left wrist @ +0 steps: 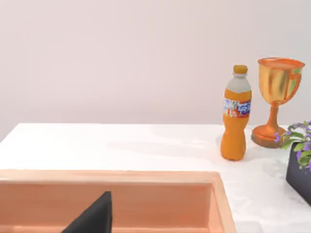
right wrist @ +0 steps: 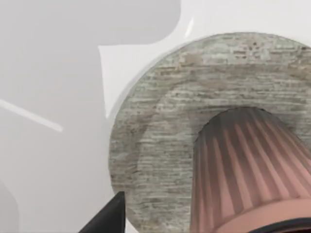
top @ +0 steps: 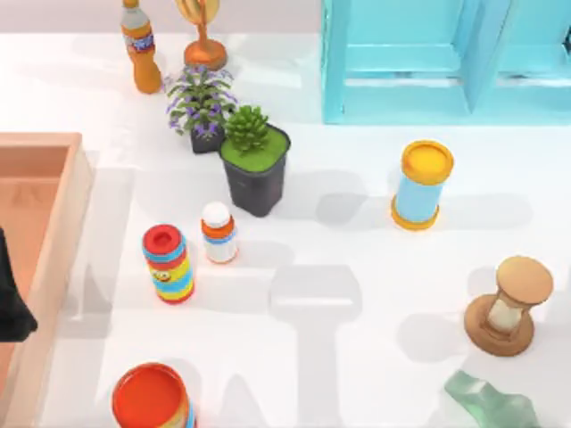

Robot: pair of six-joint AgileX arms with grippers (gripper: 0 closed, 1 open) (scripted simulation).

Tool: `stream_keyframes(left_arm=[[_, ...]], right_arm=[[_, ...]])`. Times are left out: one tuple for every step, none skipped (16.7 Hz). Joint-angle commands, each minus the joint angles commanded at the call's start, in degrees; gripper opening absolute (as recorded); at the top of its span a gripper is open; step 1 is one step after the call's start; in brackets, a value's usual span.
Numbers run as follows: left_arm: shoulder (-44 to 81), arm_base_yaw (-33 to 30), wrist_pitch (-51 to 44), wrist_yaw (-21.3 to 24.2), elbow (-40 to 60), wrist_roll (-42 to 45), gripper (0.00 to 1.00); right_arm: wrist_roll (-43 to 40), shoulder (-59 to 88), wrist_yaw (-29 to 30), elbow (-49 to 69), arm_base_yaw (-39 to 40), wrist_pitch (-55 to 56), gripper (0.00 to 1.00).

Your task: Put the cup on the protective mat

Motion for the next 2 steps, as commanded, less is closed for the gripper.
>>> stream_keyframes(left_arm=[[0.0, 0.0, 0.0, 0.0, 0.0, 0.0, 1.0], [0.0, 0.0, 0.0, 0.0, 0.0, 0.0, 1.0]], right_arm=[[0.0, 0.0, 0.0, 0.0, 0.0, 0.0, 1.0], [0.0, 0.0, 0.0, 0.0, 0.0, 0.0, 1.0]])
